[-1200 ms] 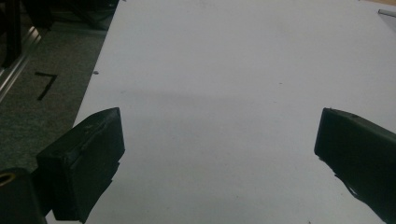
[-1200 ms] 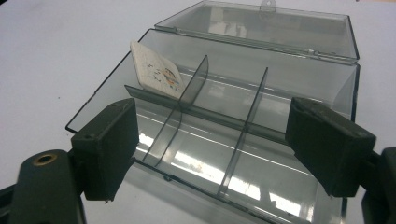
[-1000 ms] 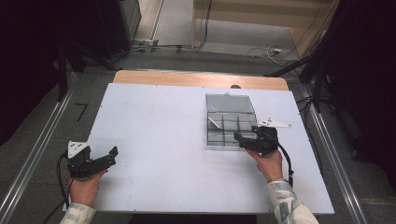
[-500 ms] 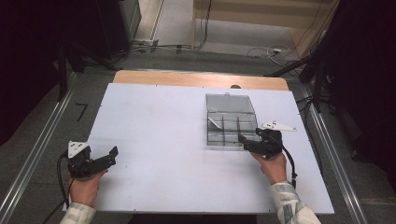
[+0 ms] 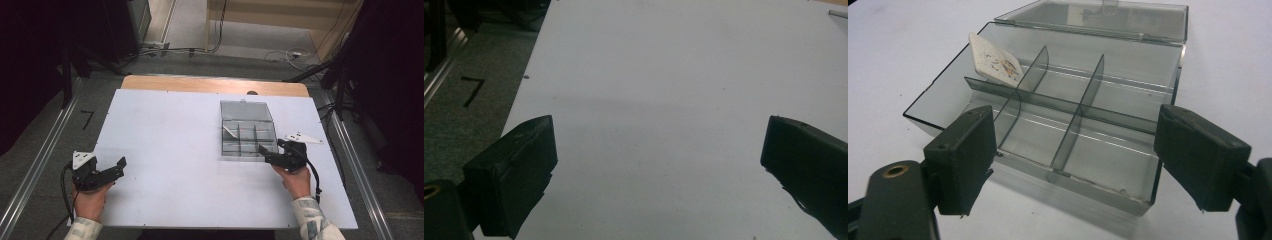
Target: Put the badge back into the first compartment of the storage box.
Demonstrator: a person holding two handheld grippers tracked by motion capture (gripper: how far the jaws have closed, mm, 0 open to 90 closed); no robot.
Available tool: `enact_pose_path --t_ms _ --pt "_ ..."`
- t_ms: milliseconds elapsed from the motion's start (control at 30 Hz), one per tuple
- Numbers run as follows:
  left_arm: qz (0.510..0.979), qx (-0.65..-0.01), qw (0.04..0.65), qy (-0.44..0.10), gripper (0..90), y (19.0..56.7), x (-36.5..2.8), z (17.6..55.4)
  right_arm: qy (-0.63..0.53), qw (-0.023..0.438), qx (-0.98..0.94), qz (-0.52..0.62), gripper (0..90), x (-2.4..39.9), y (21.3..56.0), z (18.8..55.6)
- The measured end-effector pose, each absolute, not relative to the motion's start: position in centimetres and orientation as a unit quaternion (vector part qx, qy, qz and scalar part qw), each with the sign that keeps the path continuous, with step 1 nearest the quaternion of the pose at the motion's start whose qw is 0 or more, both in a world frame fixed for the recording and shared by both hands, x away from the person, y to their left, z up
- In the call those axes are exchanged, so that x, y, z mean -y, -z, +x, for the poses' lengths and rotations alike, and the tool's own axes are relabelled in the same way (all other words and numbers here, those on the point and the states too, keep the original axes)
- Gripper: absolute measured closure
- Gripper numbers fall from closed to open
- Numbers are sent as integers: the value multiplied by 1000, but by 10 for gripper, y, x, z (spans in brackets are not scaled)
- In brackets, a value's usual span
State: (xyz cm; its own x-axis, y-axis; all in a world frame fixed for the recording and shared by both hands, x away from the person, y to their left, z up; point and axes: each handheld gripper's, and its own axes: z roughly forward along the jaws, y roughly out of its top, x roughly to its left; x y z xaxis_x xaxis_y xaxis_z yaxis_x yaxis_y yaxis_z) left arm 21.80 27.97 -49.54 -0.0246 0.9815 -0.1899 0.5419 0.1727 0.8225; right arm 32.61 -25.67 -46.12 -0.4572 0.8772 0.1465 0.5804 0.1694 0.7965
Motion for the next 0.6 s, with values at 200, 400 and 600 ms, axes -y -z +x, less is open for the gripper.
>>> enact_pose_path --t_ms 200,400,600 --pt "579 -658 391 -281 17 495 -280 218 -420 180 -741 493 156 262 461 323" --pt "579 -658 392 -281 17 495 -279 218 -420 181 -738 495 153 267 461 320" --pt "579 -657 392 -281 17 495 -279 218 -422 181 -737 496 151 270 461 319"
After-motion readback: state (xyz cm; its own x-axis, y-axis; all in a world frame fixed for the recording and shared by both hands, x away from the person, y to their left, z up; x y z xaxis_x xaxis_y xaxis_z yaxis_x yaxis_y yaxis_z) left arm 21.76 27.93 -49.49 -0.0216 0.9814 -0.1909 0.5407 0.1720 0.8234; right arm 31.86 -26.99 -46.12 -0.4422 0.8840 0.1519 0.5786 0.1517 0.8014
